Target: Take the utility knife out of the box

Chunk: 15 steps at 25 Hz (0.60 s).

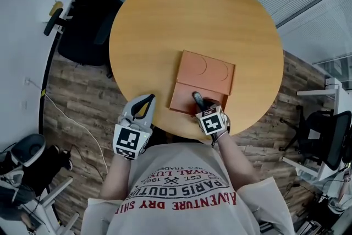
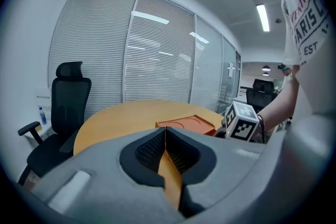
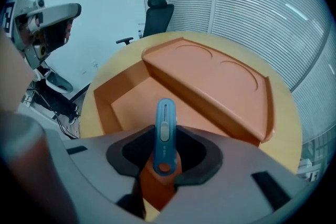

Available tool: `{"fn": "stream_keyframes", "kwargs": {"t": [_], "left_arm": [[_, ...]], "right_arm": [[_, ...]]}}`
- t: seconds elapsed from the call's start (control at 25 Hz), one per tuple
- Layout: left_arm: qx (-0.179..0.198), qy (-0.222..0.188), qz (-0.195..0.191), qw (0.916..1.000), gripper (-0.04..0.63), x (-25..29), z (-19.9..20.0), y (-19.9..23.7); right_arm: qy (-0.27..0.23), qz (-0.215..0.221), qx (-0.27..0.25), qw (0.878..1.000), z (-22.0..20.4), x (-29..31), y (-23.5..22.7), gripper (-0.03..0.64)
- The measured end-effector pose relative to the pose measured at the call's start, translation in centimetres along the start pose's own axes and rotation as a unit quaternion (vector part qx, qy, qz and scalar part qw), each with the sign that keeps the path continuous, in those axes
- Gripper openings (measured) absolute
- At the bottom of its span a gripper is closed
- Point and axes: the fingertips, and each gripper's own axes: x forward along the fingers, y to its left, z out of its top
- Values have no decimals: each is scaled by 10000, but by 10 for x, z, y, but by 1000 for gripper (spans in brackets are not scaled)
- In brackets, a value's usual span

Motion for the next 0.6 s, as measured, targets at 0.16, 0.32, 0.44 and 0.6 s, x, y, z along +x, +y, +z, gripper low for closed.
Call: {"fn": "stream_keyframes", "kwargs": {"t": [0.16, 0.32, 0.44, 0.6], "left_arm": [[112, -63, 1, 9999, 11, -3, 8, -2], [216, -211, -32, 9995, 11, -2, 21, -8], [265, -290, -123, 9992, 11, 0, 29, -12], [118, -483, -222, 9985, 11, 0, 47, -15]], "right_arm": [[-278, -13, 39, 9996, 7, -21, 2, 133], [-645, -70, 139, 9978, 14, -47, 3, 132], [-1002, -87, 232, 9947, 26, -67, 3, 132], [-1532, -149, 394, 9873, 46, -101, 0, 133]]}}
